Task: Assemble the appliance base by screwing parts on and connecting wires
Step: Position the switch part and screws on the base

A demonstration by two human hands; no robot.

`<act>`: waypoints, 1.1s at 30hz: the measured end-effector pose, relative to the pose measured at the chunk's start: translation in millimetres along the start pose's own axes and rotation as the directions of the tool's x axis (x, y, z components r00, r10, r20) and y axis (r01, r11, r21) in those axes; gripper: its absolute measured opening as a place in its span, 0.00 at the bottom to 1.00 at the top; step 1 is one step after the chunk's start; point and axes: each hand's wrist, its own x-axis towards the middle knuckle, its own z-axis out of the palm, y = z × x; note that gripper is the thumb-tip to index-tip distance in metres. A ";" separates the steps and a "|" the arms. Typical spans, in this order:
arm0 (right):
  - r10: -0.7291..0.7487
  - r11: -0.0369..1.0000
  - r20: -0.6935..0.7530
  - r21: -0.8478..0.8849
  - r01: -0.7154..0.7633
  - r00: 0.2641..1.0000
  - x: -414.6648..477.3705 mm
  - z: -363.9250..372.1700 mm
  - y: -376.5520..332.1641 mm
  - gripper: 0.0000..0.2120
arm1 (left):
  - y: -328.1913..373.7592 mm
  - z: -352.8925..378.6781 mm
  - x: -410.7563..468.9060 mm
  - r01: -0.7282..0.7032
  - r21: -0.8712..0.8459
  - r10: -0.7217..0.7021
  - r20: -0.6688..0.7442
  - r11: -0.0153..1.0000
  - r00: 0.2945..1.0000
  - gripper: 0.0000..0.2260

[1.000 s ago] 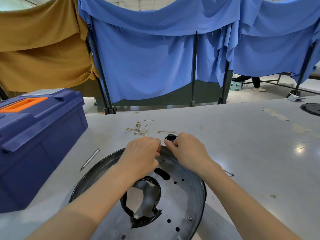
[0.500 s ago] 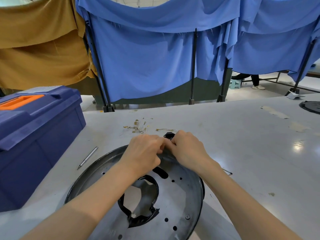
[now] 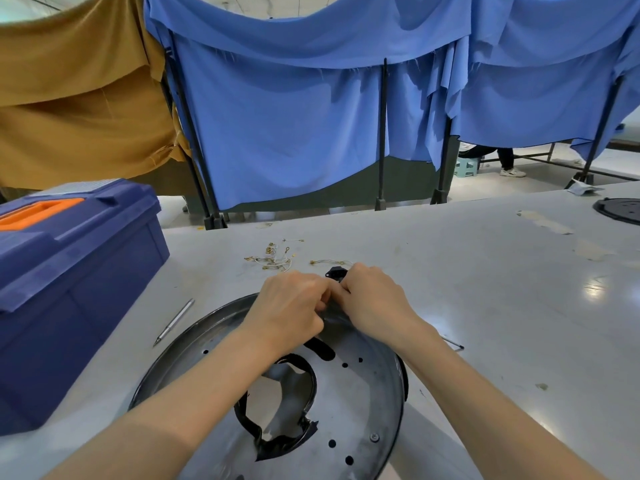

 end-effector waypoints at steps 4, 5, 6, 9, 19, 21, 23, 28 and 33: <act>-0.002 1.000 0.000 -0.006 0.002 1.000 -0.4 -0.7 0.1 0.22 | 1.2 1.6 -2.2 0.038 -0.046 -0.040 -0.032 0.998 0.999 0.26; -0.007 1.000 -0.002 -0.006 0.007 1.000 -0.5 -0.8 -0.3 0.23 | -0.3 2.1 -3.0 0.073 -0.074 -0.076 -0.031 0.995 0.997 0.27; -0.014 1.000 -0.007 -0.005 0.014 1.000 -0.8 -0.5 -0.7 0.23 | -3.5 3.1 -3.2 0.111 -0.101 -0.113 -0.011 0.989 0.994 0.26; -0.024 1.000 -0.016 0.002 0.024 1.000 -1.2 0.6 -0.4 0.24 | -11.0 4.3 -3.2 0.191 -0.122 -0.181 0.090 0.974 0.979 0.11; -0.035 0.998 -0.048 0.046 0.038 0.998 0.8 3.8 2.7 0.24 | -13.7 0.0 -2.3 0.307 -0.213 -0.289 0.110 0.928 0.951 0.11; -0.051 0.996 -0.055 0.072 0.055 0.997 0.9 2.8 3.8 0.26 | -14.6 -1.3 -2.0 0.313 -0.233 -0.298 0.098 0.921 0.950 0.11; -0.096 0.992 -0.046 0.082 0.099 0.994 1.3 -0.8 5.5 0.27 | -14.2 -2.1 -1.6 0.308 -0.235 -0.294 0.094 0.922 0.951 0.11; -0.175 0.983 0.049 0.072 0.171 0.983 3.9 -14.2 8.2 0.23 | -12.3 -3.2 -2.1 0.309 -0.203 -0.299 0.080 0.929 0.951 0.07; -0.246 0.969 0.056 0.029 0.245 0.968 5.4 -12.4 7.6 0.23 | -8.0 -5.5 -0.6 0.264 -0.111 -0.254 0.099 0.958 0.962 0.07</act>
